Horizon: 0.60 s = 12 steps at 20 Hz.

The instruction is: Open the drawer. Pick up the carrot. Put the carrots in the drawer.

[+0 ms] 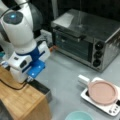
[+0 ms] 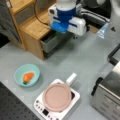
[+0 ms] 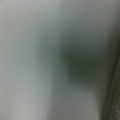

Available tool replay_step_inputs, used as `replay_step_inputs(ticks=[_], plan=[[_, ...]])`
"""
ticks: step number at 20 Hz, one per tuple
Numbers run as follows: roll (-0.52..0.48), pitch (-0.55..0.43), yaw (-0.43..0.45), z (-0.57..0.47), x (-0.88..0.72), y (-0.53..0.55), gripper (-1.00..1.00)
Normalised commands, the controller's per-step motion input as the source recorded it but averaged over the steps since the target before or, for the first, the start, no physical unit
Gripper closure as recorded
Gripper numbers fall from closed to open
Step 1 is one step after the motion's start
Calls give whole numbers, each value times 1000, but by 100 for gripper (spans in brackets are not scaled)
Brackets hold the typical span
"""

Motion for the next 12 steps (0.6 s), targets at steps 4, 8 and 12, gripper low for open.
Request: replay_step_inputs(ticks=[4,8,12], plan=[[78,-42,-97,-70,22,271,-100],[84,-65,-161,-76,11,436,-100],[69,-76,-187,-58,-14,420,-100]])
